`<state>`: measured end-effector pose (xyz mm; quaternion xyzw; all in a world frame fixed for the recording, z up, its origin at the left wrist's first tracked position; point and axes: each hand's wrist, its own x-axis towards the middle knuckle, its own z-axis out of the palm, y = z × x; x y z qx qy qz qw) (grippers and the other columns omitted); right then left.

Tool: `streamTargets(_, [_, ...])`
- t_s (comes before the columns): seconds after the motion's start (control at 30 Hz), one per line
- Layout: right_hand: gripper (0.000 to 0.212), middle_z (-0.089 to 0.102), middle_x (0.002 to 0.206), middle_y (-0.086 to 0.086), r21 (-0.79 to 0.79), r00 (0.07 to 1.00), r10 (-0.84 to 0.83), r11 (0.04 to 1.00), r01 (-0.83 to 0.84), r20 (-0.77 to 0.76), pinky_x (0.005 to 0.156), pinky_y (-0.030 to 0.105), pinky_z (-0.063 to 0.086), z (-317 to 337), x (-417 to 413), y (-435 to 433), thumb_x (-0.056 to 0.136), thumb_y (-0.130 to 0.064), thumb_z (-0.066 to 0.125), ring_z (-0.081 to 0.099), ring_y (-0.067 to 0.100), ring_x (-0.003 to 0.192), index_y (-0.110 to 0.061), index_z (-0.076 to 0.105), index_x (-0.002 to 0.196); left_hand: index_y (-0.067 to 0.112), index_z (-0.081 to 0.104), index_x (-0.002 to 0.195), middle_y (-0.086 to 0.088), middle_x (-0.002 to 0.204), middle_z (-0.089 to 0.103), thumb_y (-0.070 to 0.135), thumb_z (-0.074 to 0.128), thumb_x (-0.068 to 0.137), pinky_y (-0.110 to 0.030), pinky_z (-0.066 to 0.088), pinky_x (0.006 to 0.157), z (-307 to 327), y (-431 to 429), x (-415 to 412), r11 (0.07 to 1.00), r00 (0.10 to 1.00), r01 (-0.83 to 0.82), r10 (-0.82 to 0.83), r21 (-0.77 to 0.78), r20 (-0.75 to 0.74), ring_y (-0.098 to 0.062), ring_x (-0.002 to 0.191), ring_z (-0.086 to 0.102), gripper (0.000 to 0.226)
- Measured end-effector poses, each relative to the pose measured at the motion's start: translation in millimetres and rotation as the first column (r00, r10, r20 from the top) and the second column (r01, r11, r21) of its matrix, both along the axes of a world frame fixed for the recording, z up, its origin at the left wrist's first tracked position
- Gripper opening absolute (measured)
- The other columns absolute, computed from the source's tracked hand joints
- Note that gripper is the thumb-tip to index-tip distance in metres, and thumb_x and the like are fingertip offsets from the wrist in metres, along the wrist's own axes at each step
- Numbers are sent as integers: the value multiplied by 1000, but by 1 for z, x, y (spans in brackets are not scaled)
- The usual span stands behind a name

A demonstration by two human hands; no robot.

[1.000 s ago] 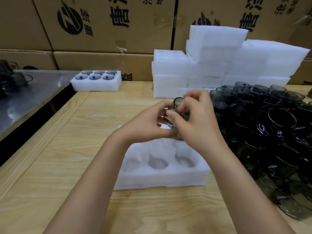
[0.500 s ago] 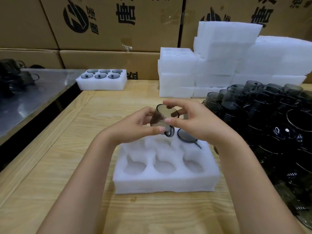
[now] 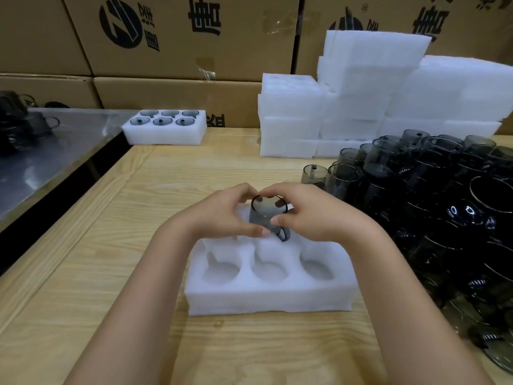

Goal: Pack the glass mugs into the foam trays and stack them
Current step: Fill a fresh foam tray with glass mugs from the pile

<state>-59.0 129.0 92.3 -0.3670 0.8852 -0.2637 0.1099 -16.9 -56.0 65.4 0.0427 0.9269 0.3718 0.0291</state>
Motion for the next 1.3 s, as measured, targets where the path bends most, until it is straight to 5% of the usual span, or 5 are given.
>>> streamTargets(0.27, [56, 56, 128, -6, -23, 998, 66, 998, -65, 15, 80, 7, 39, -6, 1, 1, 85, -23, 62, 57, -3, 97, -33, 40, 135, 25, 46, 135, 11, 130, 58, 22, 49, 99, -23, 35, 106, 8, 13, 5, 981, 990, 127, -135, 149, 43, -2, 122, 50, 37])
streamTargets(0.33, [84, 19, 156, -3, 109, 993, 113, 987, -117, 40, 113, 23, 19, -16, 2, -3, 83, -35, 64, 19, 8, 142, -25, 13, 150, 26, 30, 146, 8, 147, 43, 28, 42, 101, -33, 16, 117, 6, 14, 2, 991, 985, 133, -136, 35, 105, -9, 139, 33, 47])
streamTargets(0.47, [112, -26, 153, -13, 393, 989, 89, 919, -37, -116, 112, 46, -21, -33, 5, -14, 76, -69, 53, -30, 6, 138, -22, -19, 147, 22, -1, 153, 1, 161, -8, 39, 35, 101, -43, -13, 116, 0, 21, -5, 916, 982, 52, 26, -398, 187, -11, 146, -15, 66])
streamTargets(1.1, [88, 1, 159, -5, 135, 995, 92, 987, -84, -51, 116, 31, 1, -24, 9, 0, 80, -35, 66, 3, 8, 144, -23, 15, 151, 19, -4, 153, 3, 161, 4, 44, 28, 93, -42, -10, 117, -18, 30, 10, 890, 997, -53, 72, -453, 24, -7, 146, -5, 72])
streamTargets(1.3, [44, 47, 132, 8, -277, 711, -601, 799, 533, -365, 85, 35, 40, -5, -19, 30, 90, -24, 54, 52, 30, 112, -14, 47, 132, 24, 2, 153, 3, 158, 15, 45, 29, 94, -43, -9, 117, -18, 29, 11, 893, 998, -51, 56, -448, -2, -8, 145, 0, 68])
